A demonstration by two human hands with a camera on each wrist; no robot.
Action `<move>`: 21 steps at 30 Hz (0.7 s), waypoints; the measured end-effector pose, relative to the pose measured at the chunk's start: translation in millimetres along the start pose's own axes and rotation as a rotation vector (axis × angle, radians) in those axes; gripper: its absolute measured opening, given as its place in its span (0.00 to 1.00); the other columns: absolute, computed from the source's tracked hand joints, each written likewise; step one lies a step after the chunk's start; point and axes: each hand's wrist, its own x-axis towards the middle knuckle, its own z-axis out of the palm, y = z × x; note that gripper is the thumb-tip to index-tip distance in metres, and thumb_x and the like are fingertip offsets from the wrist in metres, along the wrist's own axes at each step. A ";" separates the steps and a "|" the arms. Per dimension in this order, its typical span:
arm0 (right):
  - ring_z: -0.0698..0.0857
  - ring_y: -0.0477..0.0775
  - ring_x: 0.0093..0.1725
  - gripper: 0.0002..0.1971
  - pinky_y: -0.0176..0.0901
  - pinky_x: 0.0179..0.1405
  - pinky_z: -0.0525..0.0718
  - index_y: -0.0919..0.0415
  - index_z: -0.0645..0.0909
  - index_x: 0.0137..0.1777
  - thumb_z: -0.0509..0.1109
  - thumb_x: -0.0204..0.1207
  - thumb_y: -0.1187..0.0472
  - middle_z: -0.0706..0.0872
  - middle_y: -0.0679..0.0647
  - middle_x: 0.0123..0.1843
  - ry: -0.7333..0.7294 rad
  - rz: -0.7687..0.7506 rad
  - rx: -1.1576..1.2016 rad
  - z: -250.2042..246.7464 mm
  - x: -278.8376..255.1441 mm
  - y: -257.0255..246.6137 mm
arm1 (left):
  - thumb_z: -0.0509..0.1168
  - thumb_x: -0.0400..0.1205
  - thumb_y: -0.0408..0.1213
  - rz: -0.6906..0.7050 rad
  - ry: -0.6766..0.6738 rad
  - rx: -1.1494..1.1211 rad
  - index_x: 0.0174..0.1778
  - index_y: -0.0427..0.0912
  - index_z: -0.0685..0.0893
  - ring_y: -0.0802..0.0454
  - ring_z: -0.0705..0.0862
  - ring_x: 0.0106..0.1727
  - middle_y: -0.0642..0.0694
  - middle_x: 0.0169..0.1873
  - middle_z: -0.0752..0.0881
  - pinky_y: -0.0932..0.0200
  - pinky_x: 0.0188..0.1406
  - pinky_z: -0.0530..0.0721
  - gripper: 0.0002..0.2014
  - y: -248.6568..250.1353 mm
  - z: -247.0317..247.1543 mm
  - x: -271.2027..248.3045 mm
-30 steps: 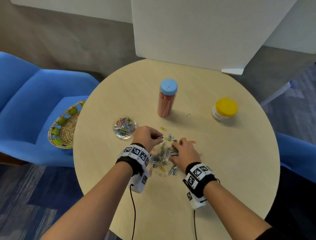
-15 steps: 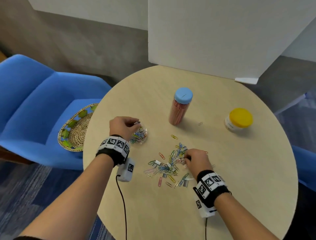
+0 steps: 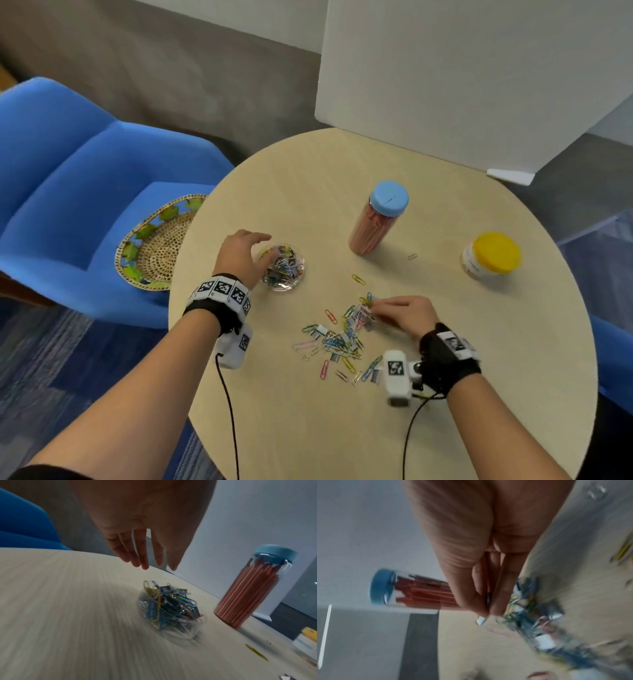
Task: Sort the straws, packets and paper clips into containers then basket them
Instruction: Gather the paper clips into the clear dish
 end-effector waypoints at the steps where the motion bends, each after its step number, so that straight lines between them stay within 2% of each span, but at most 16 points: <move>1: 0.91 0.52 0.45 0.11 0.41 0.48 0.88 0.63 0.92 0.46 0.84 0.62 0.66 0.93 0.57 0.46 -0.088 0.061 0.187 0.5 1.0 -6.8 | 0.71 0.79 0.51 -0.024 0.031 -0.012 0.63 0.48 0.86 0.44 0.81 0.57 0.45 0.54 0.85 0.50 0.58 0.78 0.18 -6.2 -1.1 -1.9; 2: 0.91 0.56 0.45 0.12 0.44 0.47 0.89 0.68 0.91 0.48 0.82 0.63 0.69 0.92 0.63 0.49 -0.166 0.118 0.363 3.4 2.2 -15.0 | 0.70 0.80 0.49 -0.060 0.055 -0.020 0.62 0.48 0.85 0.45 0.82 0.56 0.45 0.53 0.85 0.50 0.57 0.78 0.17 -12.4 -2.2 -3.9; 3: 0.92 0.56 0.43 0.12 0.44 0.44 0.90 0.72 0.89 0.49 0.79 0.65 0.72 0.91 0.67 0.50 -0.228 0.152 0.480 8.5 2.7 -24.8 | 0.71 0.80 0.47 -0.110 0.072 -0.027 0.62 0.48 0.85 0.45 0.82 0.55 0.45 0.52 0.85 0.51 0.55 0.79 0.16 -18.1 -3.3 -6.6; 4: 0.92 0.55 0.41 0.10 0.41 0.41 0.90 0.75 0.87 0.50 0.76 0.68 0.75 0.91 0.68 0.49 -0.273 0.156 0.535 16.2 3.5 -35.2 | 0.71 0.79 0.45 -0.160 0.082 -0.030 0.61 0.48 0.86 0.44 0.83 0.54 0.45 0.51 0.85 0.51 0.54 0.80 0.14 -22.7 -4.4 -9.4; 6: 0.92 0.55 0.41 0.08 0.37 0.42 0.90 0.77 0.86 0.50 0.73 0.71 0.79 0.91 0.67 0.46 -0.326 0.087 0.499 36.4 4.7 -56.6 | 0.71 0.78 0.41 -0.238 0.081 -0.027 0.58 0.47 0.86 0.44 0.83 0.52 0.45 0.49 0.85 0.51 0.52 0.80 0.12 -27.9 -4.4 -17.6; 9: 0.91 0.55 0.44 0.08 0.37 0.47 0.90 0.69 0.90 0.47 0.79 0.68 0.75 0.93 0.61 0.43 -0.322 -0.085 0.187 71.3 9.2 -83.1 | 0.71 0.76 0.39 -0.292 0.082 -0.048 0.50 0.48 0.86 0.47 0.82 0.45 0.48 0.44 0.83 0.55 0.46 0.78 0.07 -24.9 0.1 -35.5; 12: 0.91 0.47 0.43 0.07 0.35 0.50 0.87 0.57 0.93 0.43 0.84 0.65 0.64 0.93 0.50 0.40 -0.213 -0.299 -0.279 103.3 17.1 -103.3 | 0.72 0.76 0.42 -0.301 0.042 -0.101 0.42 0.52 0.83 0.51 0.81 0.39 0.52 0.35 0.83 0.58 0.40 0.76 0.03 -15.2 11.6 -57.5; 14: 0.89 0.44 0.42 0.06 0.32 0.48 0.85 0.56 0.94 0.42 0.83 0.65 0.63 0.93 0.49 0.40 -0.164 -0.415 -0.493 119.7 21.1 -114.0 | 0.73 0.75 0.42 -0.304 -0.001 -0.155 0.39 0.52 0.84 0.52 0.82 0.36 0.54 0.30 0.83 0.58 0.40 0.79 0.04 -10.5 23.9 -71.0; 17: 0.88 0.45 0.42 0.08 0.35 0.52 0.86 0.55 0.93 0.43 0.80 0.65 0.67 0.92 0.50 0.41 -0.182 -0.503 -0.636 132.3 24.8 -123.1 | 0.74 0.73 0.42 -0.305 -0.037 -0.235 0.37 0.50 0.86 0.54 0.83 0.33 0.54 0.28 0.84 0.56 0.42 0.84 0.04 -7.6 41.2 -86.9; 21: 0.90 0.44 0.46 0.11 0.35 0.55 0.85 0.54 0.93 0.45 0.77 0.67 0.69 0.93 0.49 0.43 -0.220 -0.530 -0.596 122.9 28.3 -127.6 | 0.77 0.71 0.45 -0.289 -0.026 -0.294 0.37 0.50 0.88 0.60 0.83 0.31 0.55 0.27 0.85 0.60 0.41 0.85 0.06 -7.2 52.6 -99.1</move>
